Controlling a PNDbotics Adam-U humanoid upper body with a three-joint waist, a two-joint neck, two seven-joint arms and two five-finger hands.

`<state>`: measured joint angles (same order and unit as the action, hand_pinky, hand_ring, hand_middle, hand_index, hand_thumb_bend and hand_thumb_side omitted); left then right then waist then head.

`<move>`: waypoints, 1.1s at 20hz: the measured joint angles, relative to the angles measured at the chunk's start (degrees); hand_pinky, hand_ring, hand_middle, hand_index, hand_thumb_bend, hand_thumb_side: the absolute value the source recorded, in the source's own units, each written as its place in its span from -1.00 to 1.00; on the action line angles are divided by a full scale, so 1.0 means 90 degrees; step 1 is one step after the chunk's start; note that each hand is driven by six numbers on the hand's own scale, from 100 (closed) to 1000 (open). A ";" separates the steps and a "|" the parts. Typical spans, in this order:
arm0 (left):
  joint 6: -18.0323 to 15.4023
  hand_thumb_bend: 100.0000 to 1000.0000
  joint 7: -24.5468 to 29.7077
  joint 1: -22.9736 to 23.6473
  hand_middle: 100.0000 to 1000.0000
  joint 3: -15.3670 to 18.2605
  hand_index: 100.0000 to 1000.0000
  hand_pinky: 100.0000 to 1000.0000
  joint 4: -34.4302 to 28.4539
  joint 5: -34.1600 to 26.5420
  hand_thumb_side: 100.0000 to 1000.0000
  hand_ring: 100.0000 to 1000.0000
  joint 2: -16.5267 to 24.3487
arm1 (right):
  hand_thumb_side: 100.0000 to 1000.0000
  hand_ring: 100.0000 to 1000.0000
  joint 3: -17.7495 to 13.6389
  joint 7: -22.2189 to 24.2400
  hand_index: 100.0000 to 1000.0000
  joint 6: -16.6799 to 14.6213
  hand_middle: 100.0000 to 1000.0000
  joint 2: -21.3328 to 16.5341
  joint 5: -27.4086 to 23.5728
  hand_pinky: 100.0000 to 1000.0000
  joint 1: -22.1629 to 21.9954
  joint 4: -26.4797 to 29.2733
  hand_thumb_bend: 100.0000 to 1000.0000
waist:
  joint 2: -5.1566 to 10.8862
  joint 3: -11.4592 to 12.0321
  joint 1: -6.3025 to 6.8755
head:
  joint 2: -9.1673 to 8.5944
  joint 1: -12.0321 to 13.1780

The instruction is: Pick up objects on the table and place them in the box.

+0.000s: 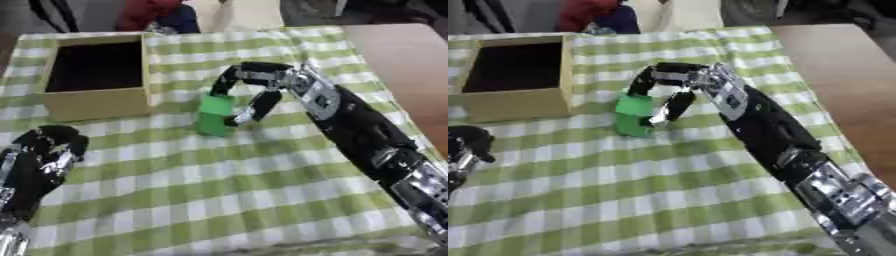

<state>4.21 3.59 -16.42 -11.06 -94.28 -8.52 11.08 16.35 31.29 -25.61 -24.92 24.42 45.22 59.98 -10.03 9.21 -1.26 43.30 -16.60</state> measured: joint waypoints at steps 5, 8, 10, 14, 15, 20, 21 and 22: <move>0.0000 -0.12 0.0000 0.0000 0.11 0.0000 0.20 -0.03 0.0000 0.0000 -0.62 0.36 0.0000 | -0.83 0.23 -0.0011 -0.0372 0.29 -0.0008 -0.31 0.0007 0.0124 0.51 -0.0001 -0.0003 -0.39 | 0.0000 0.0010 -0.0021 | 0.0000 -0.0012; 0.0000 -0.12 0.0000 0.0000 0.11 0.0000 0.20 -0.03 0.0000 0.0000 -0.62 0.36 0.0000 | -0.87 0.22 -0.0011 -0.0582 0.29 -0.0013 -0.32 -0.0018 0.0130 0.51 -0.0002 0.0018 -0.37 | 0.0001 0.0014 -0.0035 | 0.0000 -0.0012; 0.0000 -0.12 0.0000 0.0000 0.11 0.0000 0.20 -0.03 0.0000 0.0000 -0.62 0.36 0.0000 | -0.89 0.22 -0.0012 -0.0680 0.29 -0.0004 -0.32 -0.0084 0.0118 0.51 -0.0002 0.0092 -0.36 | 0.0001 0.0016 -0.0042 | 0.0000 -0.0012; 0.0000 -0.12 0.0000 0.0000 0.11 0.0000 0.20 -0.03 0.0000 0.0000 -0.62 0.36 0.0000 | -0.93 0.22 -0.0026 -0.0783 0.29 0.0041 -0.32 -0.0274 -0.0001 0.51 0.0040 0.0311 -0.34 | 0.0002 0.0017 -0.0068 | -0.0001 0.0004; 0.0000 -0.12 0.0000 0.0000 0.11 0.0000 0.20 -0.03 0.0000 0.0000 -0.62 0.36 0.0000 | -0.93 0.22 -0.0032 -0.0795 0.29 0.0052 -0.32 -0.0312 -0.0031 0.51 0.0063 0.0360 -0.33 | 0.0003 0.0017 -0.0069 | -0.0002 0.0010; -0.0002 -0.12 0.0001 0.0000 0.11 -0.0001 0.20 -0.03 0.0000 0.0000 -0.62 0.36 0.0000 | -0.97 0.22 -0.0052 -0.0821 0.29 0.0086 -0.32 -0.0472 -0.0157 0.52 0.0194 0.0555 -0.30 | 0.0004 0.0062 -0.0097 | -0.0011 0.0039; -0.0002 -0.12 0.0002 -0.0001 0.11 -0.0002 0.20 -0.03 0.0000 0.0000 -0.62 0.36 0.0000 | -0.98 0.22 -0.0054 -0.0828 0.29 0.0093 -0.32 -0.0500 -0.0175 0.52 0.0228 0.0583 -0.29 | 0.0003 0.0089 -0.0111 | -0.0016 0.0039; -0.0003 -0.12 0.0005 -0.0004 0.11 -0.0007 0.20 -0.03 0.0000 0.0000 -0.62 0.36 0.0000 | -0.98 0.22 -0.0066 -0.0836 0.29 0.0101 -0.32 -0.0532 -0.0195 0.52 0.0264 0.0609 -0.28 | -0.0001 0.0121 -0.0124 | -0.0035 0.0039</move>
<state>4.19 3.63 -16.45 -11.13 -94.27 -8.52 11.08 15.75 23.77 -24.71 -29.70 22.67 47.60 65.46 -10.04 10.30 -2.38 42.99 -16.25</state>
